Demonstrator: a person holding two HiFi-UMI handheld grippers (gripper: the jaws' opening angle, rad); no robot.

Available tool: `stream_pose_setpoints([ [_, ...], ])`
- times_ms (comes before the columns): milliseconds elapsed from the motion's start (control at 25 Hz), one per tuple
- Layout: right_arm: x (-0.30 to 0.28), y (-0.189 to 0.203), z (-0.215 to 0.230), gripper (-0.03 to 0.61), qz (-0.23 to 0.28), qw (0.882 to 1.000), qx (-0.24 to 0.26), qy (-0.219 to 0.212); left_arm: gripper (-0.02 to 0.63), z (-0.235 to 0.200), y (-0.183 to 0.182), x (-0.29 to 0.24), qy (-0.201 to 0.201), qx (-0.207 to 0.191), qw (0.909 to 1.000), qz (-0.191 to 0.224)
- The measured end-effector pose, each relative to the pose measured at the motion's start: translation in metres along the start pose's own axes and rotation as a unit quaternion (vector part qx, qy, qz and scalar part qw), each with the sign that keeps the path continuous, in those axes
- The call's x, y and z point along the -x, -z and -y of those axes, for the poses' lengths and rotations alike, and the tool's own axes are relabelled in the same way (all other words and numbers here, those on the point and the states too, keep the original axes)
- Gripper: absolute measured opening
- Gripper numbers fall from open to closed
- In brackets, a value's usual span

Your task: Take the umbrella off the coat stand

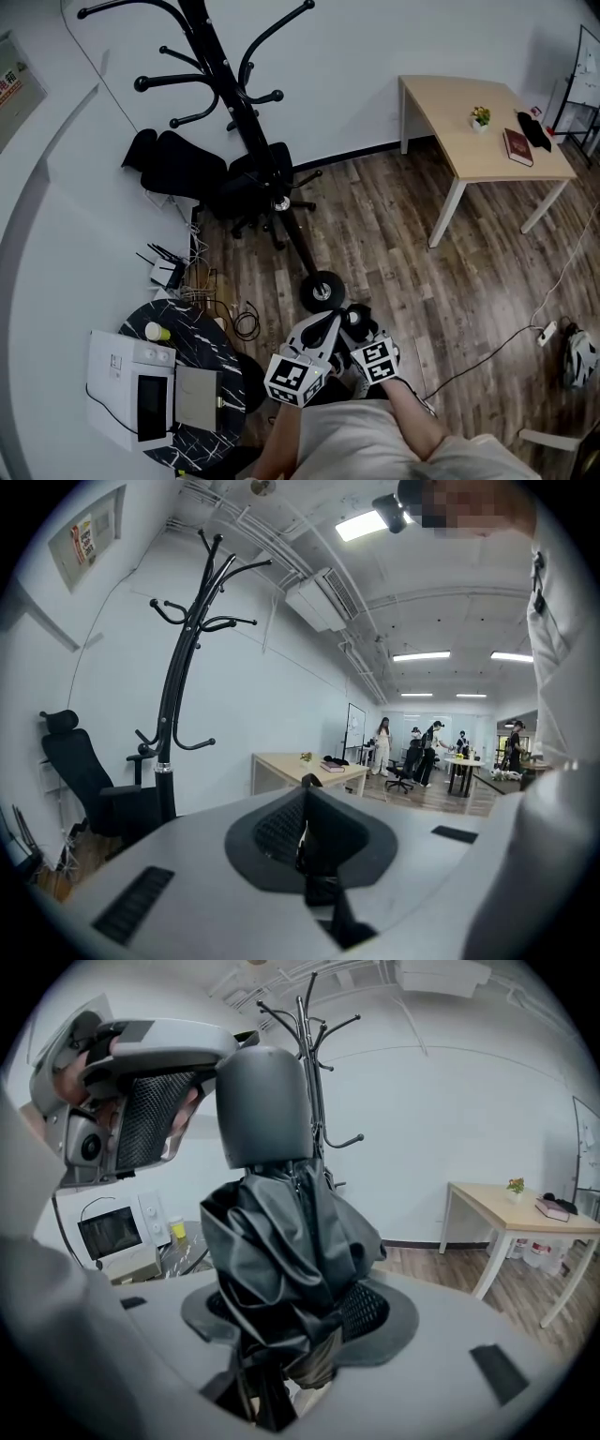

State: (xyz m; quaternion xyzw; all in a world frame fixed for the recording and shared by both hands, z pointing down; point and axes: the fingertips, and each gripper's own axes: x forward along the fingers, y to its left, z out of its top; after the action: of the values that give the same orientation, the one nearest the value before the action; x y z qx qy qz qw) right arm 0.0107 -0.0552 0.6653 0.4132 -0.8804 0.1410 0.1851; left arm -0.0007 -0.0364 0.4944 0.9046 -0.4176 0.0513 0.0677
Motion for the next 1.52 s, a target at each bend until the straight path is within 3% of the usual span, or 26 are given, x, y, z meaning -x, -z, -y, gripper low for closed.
stream_pose_setpoints([
  [560,0.016,0.001,0.017,0.250,0.007,0.999,-0.035,-0.001,0.021,0.016,-0.003,-0.020,0.027,0.006,0.9996,0.009],
  [1520,0.008,-0.007,0.026,0.249,0.013,1.000,-0.010,-0.006,0.021,0.014,-0.003,-0.016,0.015,-0.003,0.9997,0.019],
])
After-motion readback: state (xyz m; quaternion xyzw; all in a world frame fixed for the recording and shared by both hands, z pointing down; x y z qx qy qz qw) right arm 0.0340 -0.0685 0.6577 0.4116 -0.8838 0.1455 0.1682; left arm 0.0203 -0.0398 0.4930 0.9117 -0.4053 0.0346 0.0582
